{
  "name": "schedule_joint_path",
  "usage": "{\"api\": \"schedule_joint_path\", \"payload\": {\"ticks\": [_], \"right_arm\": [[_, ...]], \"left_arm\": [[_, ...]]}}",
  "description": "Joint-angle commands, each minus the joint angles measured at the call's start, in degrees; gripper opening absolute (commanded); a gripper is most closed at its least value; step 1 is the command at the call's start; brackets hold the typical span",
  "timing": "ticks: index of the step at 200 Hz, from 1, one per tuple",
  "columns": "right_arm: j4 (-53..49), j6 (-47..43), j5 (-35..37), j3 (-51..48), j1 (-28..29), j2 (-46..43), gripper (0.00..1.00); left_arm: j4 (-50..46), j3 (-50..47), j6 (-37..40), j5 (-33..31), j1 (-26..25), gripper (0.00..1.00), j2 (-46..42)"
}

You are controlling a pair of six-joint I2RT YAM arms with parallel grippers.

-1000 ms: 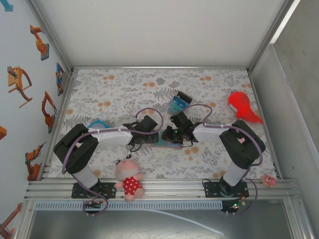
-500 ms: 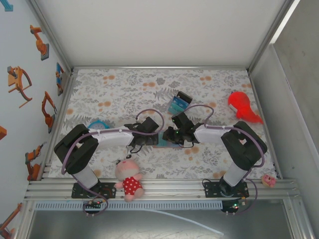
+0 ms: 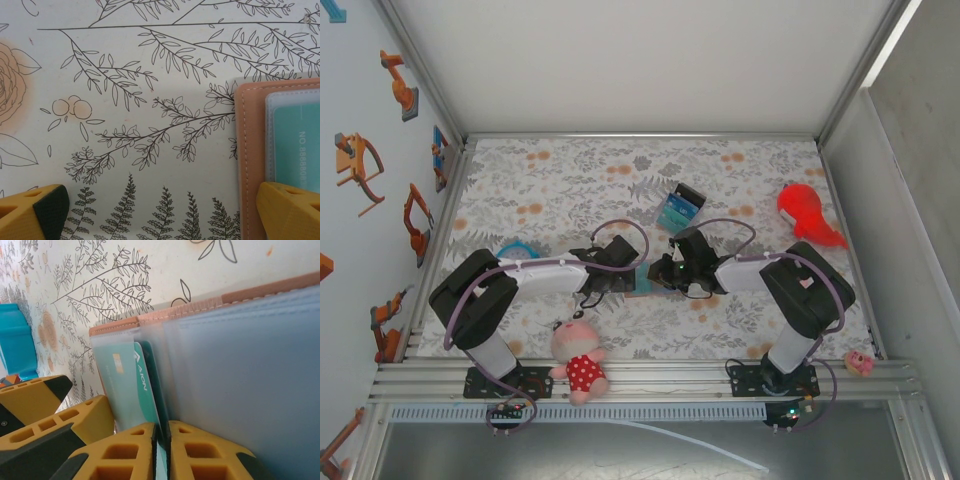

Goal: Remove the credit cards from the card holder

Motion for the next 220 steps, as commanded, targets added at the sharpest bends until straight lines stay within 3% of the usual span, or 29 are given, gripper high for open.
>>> {"api": "schedule_joint_path", "payload": {"ticks": [1, 61, 132, 220], "right_arm": [[3.14, 0.94, -1.9, -1.04, -0.09, -1.33, 0.11], [5.46, 1.58, -2.79, -1.65, -0.27, -1.04, 0.0], [5.39, 0.86, -2.8, -3.11, -1.89, -1.67, 0.0], [-8.78, -6.21, 2.25, -0.49, -2.64, -7.4, 0.0]], "left_arm": [[-2.62, 0.67, -0.87, 1.04, -0.59, 0.97, 1.66], [-3.29, 1.16, -0.79, 0.67, -0.69, 0.97, 1.85], [-4.99, 2.01, -0.78, -0.93, -0.6, 0.97, 2.57], [-4.36, 2.29, 0.03, -1.53, -0.14, 0.97, 2.73]]}}
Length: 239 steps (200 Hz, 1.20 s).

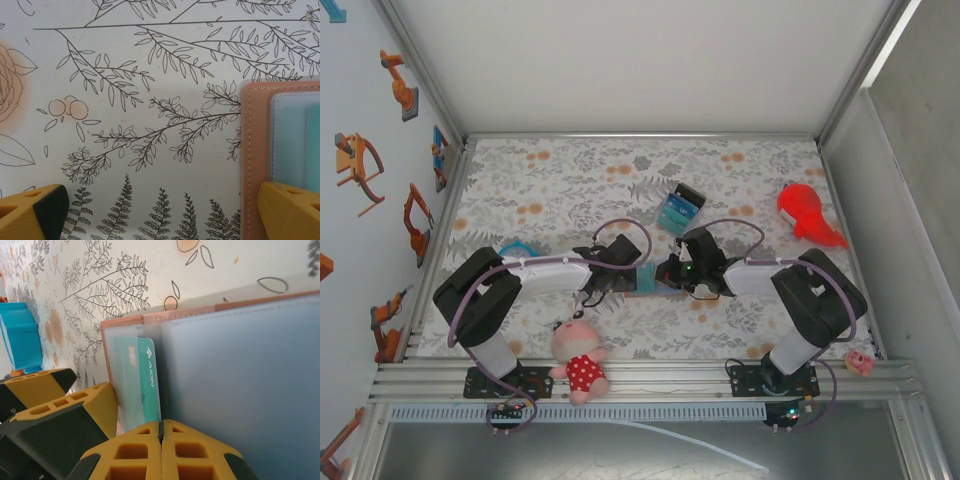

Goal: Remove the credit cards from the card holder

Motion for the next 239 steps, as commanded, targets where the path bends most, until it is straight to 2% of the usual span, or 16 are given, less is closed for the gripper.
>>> {"api": "schedule_joint_path", "payload": {"ticks": [1, 44, 116, 200, 239], "right_arm": [[-6.38, -3.53, 2.83, 1.86, -0.52, -2.65, 0.0], [-11.29, -6.0, 4.35, 3.54, -0.61, -4.31, 0.0], [-13.7, -7.04, 4.42, 4.95, -0.61, -4.49, 0.0], [-17.0, -8.62, 4.92, 6.83, -0.61, -4.57, 0.0], [-17.78, -8.79, 5.57, 6.69, -0.78, -4.79, 0.0]], "left_arm": [[-2.52, 0.61, 0.17, -0.52, 0.12, 0.97, 1.44], [-1.47, 1.14, 1.93, -0.84, 0.12, 0.97, 0.5], [1.12, 2.25, 6.52, -1.26, -0.31, 0.97, -2.96], [3.75, 5.72, 9.17, 1.91, -1.81, 0.97, 2.31], [2.26, 5.9, 8.6, 1.25, -1.81, 0.97, 4.51]]}}
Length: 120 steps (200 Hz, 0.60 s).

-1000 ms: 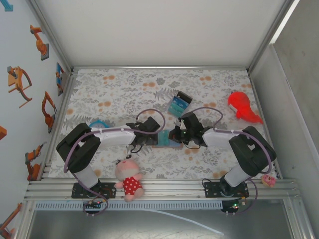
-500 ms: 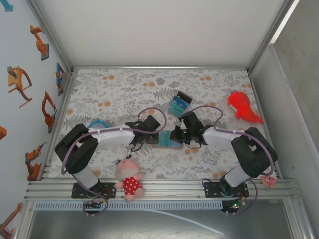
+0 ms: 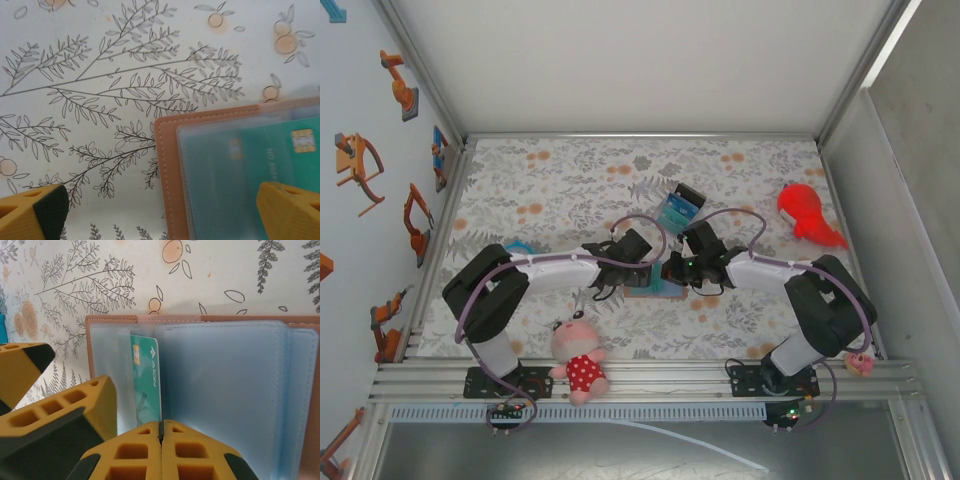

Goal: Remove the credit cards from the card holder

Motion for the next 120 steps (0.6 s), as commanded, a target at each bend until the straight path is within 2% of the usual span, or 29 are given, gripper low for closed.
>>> {"api": "schedule_joint_path", "payload": {"ticks": [1, 81, 105, 120], "right_arm": [[-1.83, -1.0, 1.56, 1.08, -0.52, -1.6, 0.0], [0.45, -0.12, 0.98, -1.37, -1.49, -3.92, 0.0], [5.28, 1.27, -1.36, -2.67, -1.57, -3.43, 0.14], [7.5, 1.69, -2.4, -3.09, -1.52, -2.78, 0.18]], "left_arm": [[-1.67, 1.08, 0.6, -0.14, -0.24, 0.97, 1.4], [-2.34, 0.37, -0.58, -0.28, -0.2, 0.97, 2.29], [-2.43, 0.51, -1.07, -0.12, -0.19, 0.97, 2.46], [-2.23, 0.39, -1.35, 0.05, -0.19, 0.97, 2.5]]}}
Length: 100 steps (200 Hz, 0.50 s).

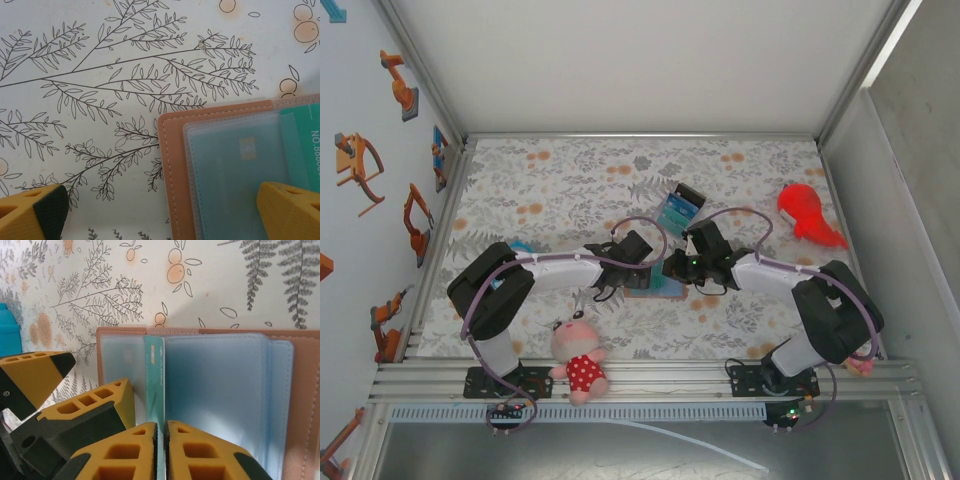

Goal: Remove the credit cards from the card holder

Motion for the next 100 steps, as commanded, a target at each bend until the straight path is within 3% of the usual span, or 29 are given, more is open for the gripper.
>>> {"api": "schedule_joint_path", "payload": {"ticks": [1, 100], "right_arm": [[5.24, 1.08, -2.27, -1.24, -0.28, -0.07, 0.18], [11.56, 2.0, -4.9, -1.37, -0.25, 5.82, 0.19]], "left_arm": [[-2.28, 0.36, -0.94, 0.06, -0.19, 0.97, 1.32], [-1.19, -0.24, -2.31, 0.88, -0.28, 0.97, 1.27]]}}
